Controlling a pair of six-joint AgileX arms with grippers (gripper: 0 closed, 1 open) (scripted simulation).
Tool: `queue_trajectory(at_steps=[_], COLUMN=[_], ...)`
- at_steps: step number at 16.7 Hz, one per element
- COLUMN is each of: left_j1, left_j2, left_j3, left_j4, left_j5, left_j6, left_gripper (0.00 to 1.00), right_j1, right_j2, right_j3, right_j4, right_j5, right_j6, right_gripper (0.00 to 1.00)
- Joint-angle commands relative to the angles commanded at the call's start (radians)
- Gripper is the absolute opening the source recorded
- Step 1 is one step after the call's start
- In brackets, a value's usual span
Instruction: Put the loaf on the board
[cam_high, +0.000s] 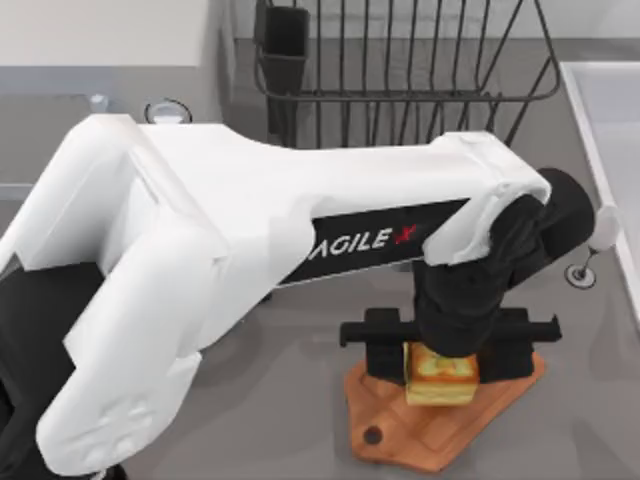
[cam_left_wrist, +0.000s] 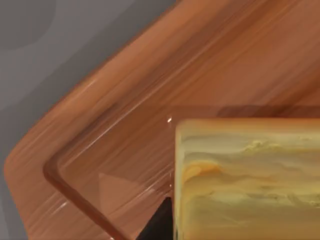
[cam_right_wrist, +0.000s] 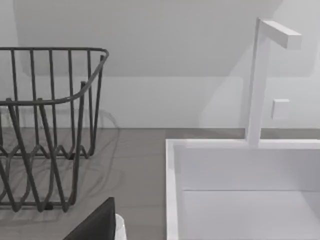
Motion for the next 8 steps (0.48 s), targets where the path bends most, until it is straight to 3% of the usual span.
queue_trajectory(at_steps=[5, 8], left_j1=[0.000, 0.000], left_j2=[0.000, 0.000], left_j3=[0.000, 0.000], left_j4=[0.000, 0.000], left_j5=[0.000, 0.000], left_j6=[0.000, 0.000], left_gripper=[0.98, 1.00], right_j1=[0.000, 0.000], right_j2=[0.000, 0.000], right_j3=[0.000, 0.000], right_j4=[0.000, 0.000], right_j5=[0.000, 0.000], right_j6=[0.000, 0.000], right_gripper=[1.00, 1.00])
